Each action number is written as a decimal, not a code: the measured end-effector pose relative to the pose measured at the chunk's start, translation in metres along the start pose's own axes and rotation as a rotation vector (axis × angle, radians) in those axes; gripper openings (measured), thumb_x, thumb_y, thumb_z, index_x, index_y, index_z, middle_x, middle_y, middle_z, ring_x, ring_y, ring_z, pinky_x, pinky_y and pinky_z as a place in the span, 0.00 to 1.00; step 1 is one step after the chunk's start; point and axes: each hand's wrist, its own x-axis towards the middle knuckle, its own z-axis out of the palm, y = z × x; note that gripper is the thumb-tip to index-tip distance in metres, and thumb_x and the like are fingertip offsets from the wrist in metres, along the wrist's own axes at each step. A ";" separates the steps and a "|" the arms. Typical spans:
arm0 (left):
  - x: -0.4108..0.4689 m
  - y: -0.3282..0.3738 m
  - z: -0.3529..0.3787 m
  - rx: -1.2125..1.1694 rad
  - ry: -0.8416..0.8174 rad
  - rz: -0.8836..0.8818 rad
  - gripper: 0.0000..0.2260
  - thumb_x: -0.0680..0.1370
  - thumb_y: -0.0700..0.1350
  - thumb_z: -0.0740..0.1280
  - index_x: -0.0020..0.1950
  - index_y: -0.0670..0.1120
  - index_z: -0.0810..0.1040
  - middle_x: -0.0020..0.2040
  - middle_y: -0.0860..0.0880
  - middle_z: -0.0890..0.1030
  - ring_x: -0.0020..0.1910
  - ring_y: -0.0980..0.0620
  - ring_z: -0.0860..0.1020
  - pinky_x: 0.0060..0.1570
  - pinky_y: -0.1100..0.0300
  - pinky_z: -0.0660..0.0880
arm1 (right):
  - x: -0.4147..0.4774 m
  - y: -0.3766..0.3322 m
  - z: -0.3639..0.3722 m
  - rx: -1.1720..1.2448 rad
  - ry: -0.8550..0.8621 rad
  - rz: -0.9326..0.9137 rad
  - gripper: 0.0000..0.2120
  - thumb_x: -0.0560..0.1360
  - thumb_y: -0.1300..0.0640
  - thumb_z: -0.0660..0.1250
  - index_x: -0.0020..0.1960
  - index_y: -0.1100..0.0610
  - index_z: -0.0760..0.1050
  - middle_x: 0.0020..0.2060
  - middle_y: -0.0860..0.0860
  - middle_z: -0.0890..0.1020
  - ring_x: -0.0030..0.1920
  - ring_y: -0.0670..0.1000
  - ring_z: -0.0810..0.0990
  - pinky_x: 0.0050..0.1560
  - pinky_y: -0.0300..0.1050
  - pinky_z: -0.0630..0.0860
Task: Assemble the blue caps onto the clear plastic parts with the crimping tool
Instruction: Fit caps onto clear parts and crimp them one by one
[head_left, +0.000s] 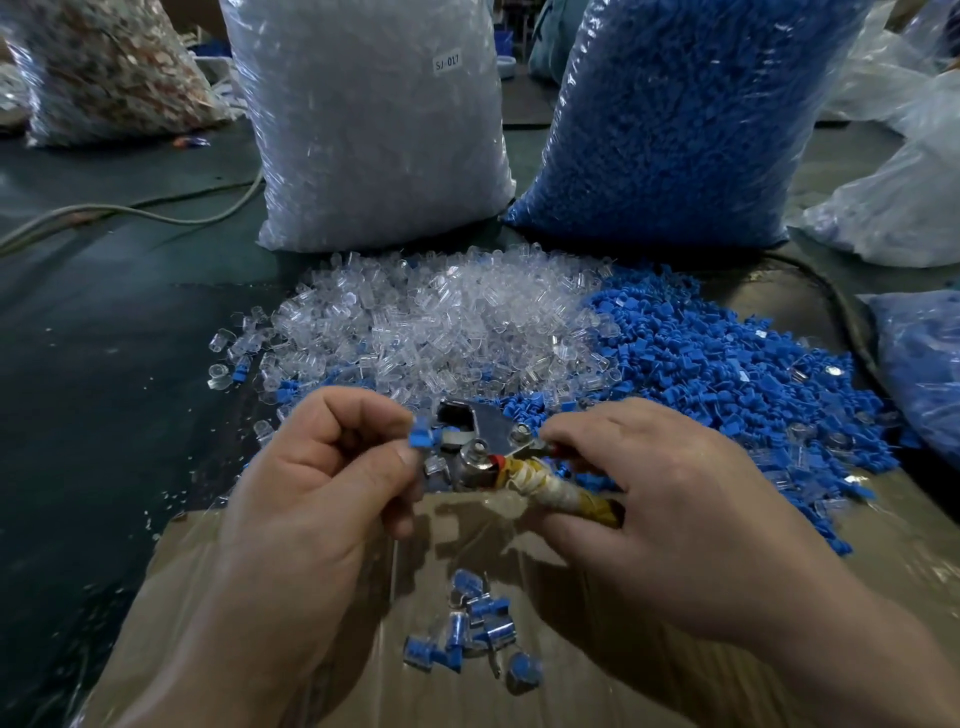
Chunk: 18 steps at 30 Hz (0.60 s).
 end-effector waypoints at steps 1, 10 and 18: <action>0.002 0.000 -0.004 0.001 0.026 -0.008 0.08 0.71 0.37 0.73 0.43 0.50 0.82 0.32 0.45 0.79 0.28 0.52 0.76 0.26 0.66 0.74 | 0.001 0.002 0.001 -0.045 0.003 0.013 0.25 0.69 0.31 0.56 0.57 0.44 0.76 0.43 0.37 0.78 0.45 0.43 0.75 0.48 0.42 0.74; -0.007 -0.007 0.018 0.201 -0.080 -0.205 0.13 0.76 0.34 0.68 0.40 0.53 0.82 0.26 0.45 0.78 0.22 0.52 0.72 0.21 0.64 0.70 | 0.022 0.013 0.014 -0.273 -0.036 0.183 0.34 0.67 0.30 0.54 0.65 0.47 0.73 0.52 0.45 0.77 0.53 0.50 0.70 0.56 0.50 0.65; -0.007 -0.014 0.018 0.300 -0.049 -0.127 0.09 0.74 0.42 0.70 0.43 0.57 0.81 0.28 0.47 0.81 0.24 0.54 0.76 0.24 0.65 0.72 | 0.015 -0.004 0.013 -0.127 0.123 0.065 0.20 0.74 0.37 0.56 0.56 0.47 0.76 0.48 0.43 0.79 0.50 0.48 0.75 0.55 0.50 0.70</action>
